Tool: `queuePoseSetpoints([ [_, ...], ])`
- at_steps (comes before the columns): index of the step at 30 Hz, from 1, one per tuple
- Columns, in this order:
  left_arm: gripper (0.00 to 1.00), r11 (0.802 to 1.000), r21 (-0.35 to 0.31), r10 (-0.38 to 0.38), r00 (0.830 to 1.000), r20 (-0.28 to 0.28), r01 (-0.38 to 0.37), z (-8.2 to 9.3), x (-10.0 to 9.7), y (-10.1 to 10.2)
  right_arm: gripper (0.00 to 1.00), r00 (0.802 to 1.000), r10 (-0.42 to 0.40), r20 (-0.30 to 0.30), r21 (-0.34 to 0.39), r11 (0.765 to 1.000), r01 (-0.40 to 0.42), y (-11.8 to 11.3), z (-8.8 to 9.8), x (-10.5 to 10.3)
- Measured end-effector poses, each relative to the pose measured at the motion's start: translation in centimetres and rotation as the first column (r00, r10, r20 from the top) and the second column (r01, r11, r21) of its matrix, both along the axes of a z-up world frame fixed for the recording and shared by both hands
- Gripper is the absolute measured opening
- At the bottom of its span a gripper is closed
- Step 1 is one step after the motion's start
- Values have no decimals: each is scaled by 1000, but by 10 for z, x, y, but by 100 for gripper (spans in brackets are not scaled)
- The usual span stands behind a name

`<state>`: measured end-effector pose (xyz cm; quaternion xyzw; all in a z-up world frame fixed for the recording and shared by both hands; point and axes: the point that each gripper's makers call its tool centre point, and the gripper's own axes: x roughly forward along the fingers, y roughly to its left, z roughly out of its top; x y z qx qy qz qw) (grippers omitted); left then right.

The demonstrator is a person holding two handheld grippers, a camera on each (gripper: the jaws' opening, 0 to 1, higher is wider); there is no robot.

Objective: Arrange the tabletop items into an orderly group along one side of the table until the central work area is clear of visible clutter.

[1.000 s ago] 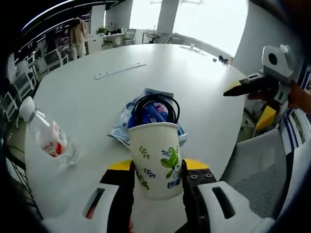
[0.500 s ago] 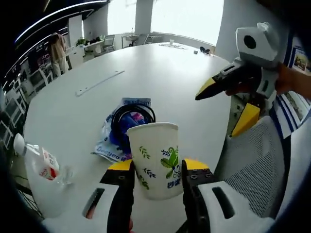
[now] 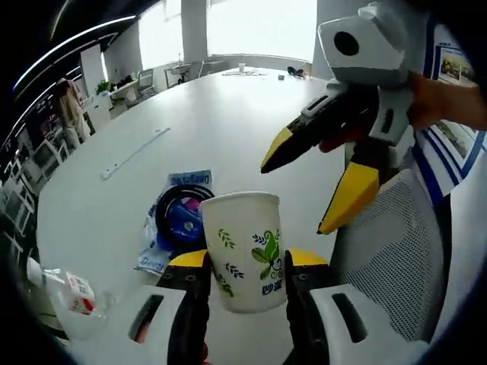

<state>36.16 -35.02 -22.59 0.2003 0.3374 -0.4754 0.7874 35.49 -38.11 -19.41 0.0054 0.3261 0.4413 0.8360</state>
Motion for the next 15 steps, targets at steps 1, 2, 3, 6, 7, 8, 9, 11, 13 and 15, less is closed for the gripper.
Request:
queuePoseSetpoints([
  [1,38,1000,4,-10,1000,6,10,0,-1,-1,50,1000,-1,-1,5,1000,1,0,1,0],
  [2,38,1000,7,-19,1000,12,19,1,-2,-3,49,1000,-1,-3,10,1000,1,1,1,0],
  [3,38,1000,7,-25,1000,15,25,2,-2,-4,49,1000,-2,-6,16,1000,2,1,1,1],
  [6,38,999,11,-47,998,28,47,4,-4,-6,47,1000,1,-11,27,1000,-1,3,2,1],
  [7,38,998,13,-55,998,35,55,5,-4,-7,46,1000,3,-12,32,999,-3,3,3,1],
  [8,38,998,14,-64,997,41,63,6,-5,-8,46,1000,5,-14,36,999,-5,4,4,0],
  [9,38,997,16,-70,996,46,69,6,-5,-9,45,1000,7,-14,38,999,-6,5,4,0],
  [11,38,996,21,-90,994,56,89,6,-7,-11,44,1000,8,-17,46,999,-7,6,5,0],
  [13,38,994,28,-111,992,67,109,6,-9,-13,43,1000,8,-23,57,998,-7,7,5,-1],
  [15,38,991,41,-133,988,80,130,7,-11,-15,42,1000,11,-27,65,998,-9,8,5,-2],
])
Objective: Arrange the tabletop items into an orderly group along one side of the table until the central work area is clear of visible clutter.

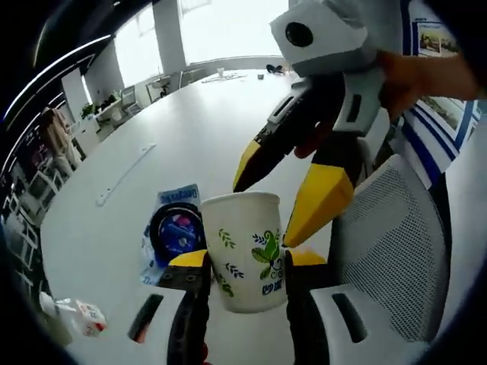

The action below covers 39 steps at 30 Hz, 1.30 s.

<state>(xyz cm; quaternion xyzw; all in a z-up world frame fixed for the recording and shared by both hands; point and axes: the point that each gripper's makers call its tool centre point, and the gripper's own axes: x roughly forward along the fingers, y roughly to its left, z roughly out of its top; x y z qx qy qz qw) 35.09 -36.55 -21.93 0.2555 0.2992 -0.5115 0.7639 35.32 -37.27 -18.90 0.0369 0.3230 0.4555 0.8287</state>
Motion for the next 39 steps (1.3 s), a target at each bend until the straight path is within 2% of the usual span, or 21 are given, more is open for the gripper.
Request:
queuePoseSetpoints([
  [8,38,999,12,-45,999,31,45,3,-3,-5,36,1000,17,-16,15,1000,-17,5,0,-4],
  [17,38,997,5,-73,997,23,73,2,-8,-9,23,999,0,-34,51,999,2,6,0,-3],
  [32,38,993,34,-116,992,58,115,2,-8,-13,2,998,36,-56,114,993,-30,18,7,-12],
  [39,38,994,29,-107,993,57,105,1,-7,-13,0,998,32,-56,100,995,-26,22,5,-13],
])
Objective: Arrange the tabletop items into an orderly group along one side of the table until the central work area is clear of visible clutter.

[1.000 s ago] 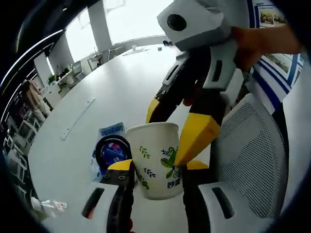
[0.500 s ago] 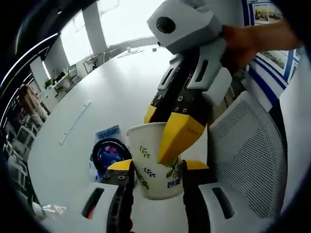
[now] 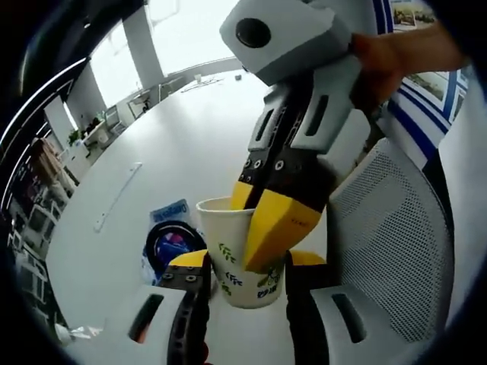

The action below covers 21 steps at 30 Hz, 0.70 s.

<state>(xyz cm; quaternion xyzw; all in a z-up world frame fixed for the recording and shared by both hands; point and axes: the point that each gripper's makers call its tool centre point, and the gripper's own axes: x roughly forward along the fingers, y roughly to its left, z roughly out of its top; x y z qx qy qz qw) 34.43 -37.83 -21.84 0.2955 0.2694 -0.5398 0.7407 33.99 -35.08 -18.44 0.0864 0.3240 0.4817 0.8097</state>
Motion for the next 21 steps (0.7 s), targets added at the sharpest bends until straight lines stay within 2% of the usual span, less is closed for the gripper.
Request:
queuePoseSetpoints([
  [12,37,999,-6,46,999,-7,-46,-5,0,11,0,1000,2,4,-41,999,-2,7,-9,0],
  [21,38,991,-26,132,991,-33,-133,-8,0,30,0,1000,-3,13,-35,999,3,9,-6,5],
])
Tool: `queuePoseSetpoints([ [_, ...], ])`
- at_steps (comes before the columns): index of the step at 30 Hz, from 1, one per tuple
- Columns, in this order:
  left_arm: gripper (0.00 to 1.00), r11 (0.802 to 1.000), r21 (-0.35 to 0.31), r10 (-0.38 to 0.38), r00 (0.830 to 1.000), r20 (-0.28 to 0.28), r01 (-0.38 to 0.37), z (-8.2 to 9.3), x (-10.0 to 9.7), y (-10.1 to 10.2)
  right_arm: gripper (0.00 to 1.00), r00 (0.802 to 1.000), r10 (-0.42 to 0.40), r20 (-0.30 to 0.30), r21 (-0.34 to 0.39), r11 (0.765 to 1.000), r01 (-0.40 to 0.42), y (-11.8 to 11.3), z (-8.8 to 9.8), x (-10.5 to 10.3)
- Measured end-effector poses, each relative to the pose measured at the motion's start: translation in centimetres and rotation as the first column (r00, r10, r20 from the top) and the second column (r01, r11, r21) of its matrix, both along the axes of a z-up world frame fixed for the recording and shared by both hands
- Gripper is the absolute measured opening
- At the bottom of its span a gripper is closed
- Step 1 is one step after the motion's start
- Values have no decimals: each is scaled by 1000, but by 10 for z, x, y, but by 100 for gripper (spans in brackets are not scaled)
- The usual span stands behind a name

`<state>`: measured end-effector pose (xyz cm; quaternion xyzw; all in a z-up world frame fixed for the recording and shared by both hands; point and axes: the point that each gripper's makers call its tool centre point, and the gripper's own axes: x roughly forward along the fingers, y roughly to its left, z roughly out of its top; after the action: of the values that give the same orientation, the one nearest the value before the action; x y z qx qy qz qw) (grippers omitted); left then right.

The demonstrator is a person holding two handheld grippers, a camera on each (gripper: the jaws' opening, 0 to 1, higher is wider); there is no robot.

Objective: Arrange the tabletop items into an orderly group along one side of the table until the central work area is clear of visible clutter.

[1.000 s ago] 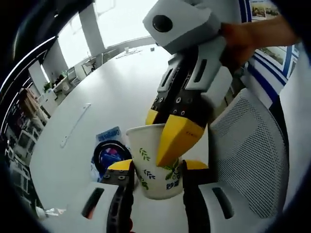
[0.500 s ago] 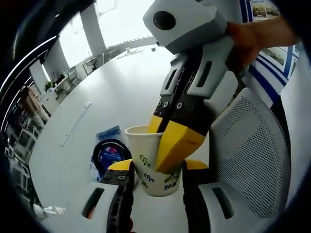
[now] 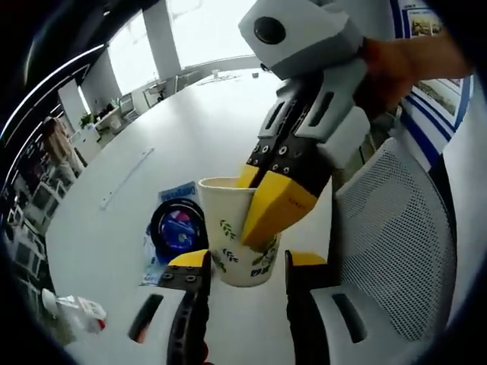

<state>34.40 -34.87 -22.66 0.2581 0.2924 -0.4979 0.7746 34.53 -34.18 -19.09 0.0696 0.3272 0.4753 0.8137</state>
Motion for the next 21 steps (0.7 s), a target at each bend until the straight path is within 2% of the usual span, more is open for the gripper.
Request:
queuePoseSetpoints([
  [7,38,993,-60,103,993,-51,-106,0,1,15,0,1000,-4,7,-4,1000,4,0,0,5],
  [11,38,972,-124,191,977,-97,-202,3,4,25,0,1000,-3,8,-13,1000,3,0,-1,8],
  [21,38,932,-173,300,945,-134,-320,4,10,50,0,1000,10,22,-19,1000,-10,8,4,17],
])
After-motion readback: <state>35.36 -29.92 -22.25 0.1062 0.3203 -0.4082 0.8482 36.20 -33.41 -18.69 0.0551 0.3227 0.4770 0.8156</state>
